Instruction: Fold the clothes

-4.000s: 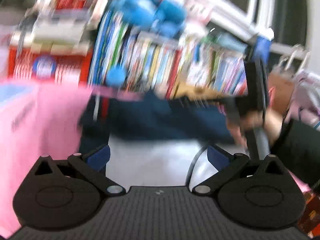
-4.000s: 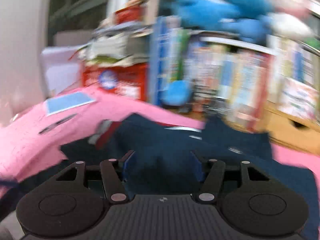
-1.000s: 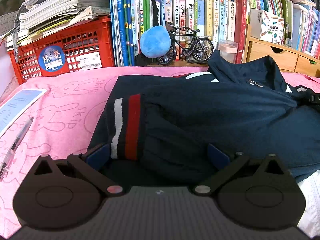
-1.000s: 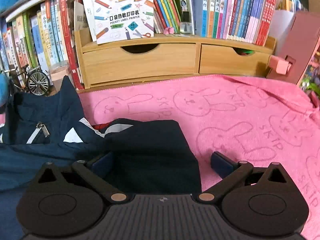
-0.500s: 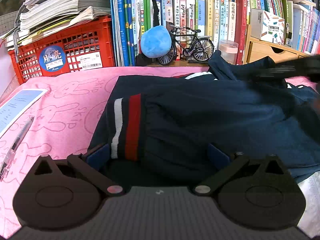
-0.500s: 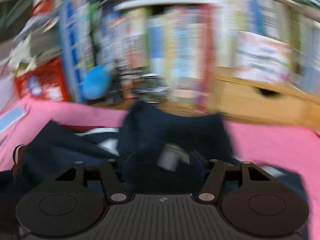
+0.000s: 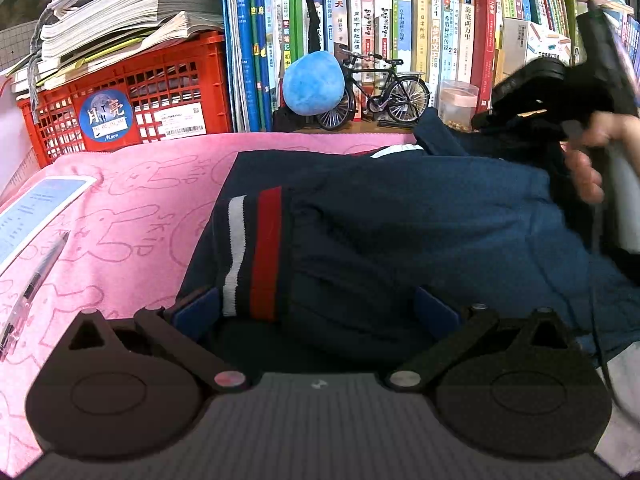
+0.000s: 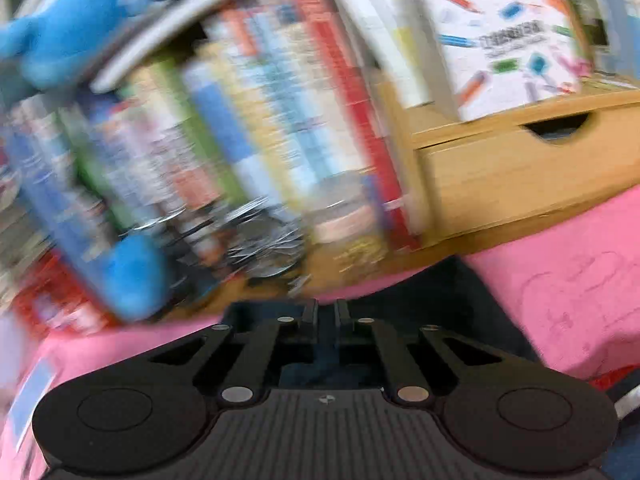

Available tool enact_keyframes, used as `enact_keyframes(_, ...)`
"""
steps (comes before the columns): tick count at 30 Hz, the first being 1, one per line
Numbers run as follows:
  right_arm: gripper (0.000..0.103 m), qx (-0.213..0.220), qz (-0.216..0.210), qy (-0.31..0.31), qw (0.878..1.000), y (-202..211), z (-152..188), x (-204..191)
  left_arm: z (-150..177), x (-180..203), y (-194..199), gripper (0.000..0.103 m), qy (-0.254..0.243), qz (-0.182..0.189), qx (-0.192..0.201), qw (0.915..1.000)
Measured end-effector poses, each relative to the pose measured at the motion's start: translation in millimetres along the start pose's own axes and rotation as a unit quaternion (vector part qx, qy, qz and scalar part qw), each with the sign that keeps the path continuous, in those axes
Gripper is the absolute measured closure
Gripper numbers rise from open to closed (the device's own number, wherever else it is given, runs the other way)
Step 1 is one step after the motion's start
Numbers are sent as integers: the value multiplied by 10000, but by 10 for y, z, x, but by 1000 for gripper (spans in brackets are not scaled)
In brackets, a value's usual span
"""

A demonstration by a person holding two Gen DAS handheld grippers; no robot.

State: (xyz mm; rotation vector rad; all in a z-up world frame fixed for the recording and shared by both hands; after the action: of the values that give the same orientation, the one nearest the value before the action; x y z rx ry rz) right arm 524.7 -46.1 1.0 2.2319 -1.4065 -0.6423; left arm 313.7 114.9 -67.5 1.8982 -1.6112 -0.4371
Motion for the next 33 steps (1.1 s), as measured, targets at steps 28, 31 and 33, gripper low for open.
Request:
enact_keyframes(28, 92, -194, 1009, -674, 9924, 288, 282, 640, -16, 5, -10, 0, 5, -13, 13, 10000)
enact_keyframes(31, 59, 21, 900, -210, 9957, 574, 281, 397, -18, 4, -9, 0, 8, -17, 9, 10000)
enact_keyframes(33, 57, 21, 941, 286, 9952, 901, 418, 251, -20, 2, -9, 0, 10, -18, 5, 10000)
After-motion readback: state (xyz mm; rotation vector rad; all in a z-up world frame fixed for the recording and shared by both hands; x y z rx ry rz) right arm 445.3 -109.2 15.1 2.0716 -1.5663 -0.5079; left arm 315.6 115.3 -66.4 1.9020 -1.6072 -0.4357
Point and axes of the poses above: each gripper's, at about its wrist camera, not at the fingertips, and y roughly against the way its jaws point, x to its right, z to its underside, the point moved 10 cm from there along -y, roughly the way its jaws point, and after that the axes turned 13 degrees about y, right-handed, at the moved point
